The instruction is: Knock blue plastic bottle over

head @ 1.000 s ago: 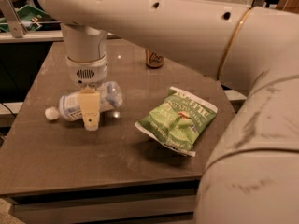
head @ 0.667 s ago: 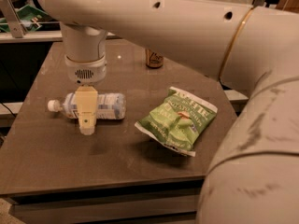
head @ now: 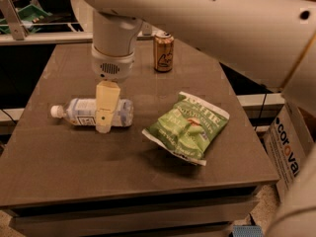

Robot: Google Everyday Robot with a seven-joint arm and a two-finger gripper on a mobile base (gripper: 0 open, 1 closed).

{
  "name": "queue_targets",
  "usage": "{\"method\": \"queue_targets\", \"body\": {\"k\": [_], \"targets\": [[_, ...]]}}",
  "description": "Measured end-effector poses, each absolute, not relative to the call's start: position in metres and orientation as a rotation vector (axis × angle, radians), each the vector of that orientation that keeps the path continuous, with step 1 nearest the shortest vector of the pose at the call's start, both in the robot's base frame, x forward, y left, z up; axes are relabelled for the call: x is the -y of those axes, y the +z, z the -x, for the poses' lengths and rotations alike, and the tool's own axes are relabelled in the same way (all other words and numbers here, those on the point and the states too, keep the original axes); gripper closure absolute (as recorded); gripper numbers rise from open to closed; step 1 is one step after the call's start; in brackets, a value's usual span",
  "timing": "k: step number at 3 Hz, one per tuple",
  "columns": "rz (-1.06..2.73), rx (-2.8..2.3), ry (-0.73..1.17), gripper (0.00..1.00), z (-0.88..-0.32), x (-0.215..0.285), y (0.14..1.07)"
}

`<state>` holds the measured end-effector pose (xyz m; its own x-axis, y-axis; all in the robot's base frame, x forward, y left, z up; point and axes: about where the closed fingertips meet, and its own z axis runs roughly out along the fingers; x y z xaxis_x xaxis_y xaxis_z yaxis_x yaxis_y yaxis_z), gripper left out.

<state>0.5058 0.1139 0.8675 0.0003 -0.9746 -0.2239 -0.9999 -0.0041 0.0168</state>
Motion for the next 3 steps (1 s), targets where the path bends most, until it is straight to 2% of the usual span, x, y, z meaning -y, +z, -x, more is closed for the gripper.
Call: {"method": "queue_targets", "body": {"k": [2,3], "targets": [[1.695,-2.087,0.322,0.00,-0.537,-0.028,0.922],[1.553,-2.078,0.323,0.00,-0.533,0.018,0.944]]}}
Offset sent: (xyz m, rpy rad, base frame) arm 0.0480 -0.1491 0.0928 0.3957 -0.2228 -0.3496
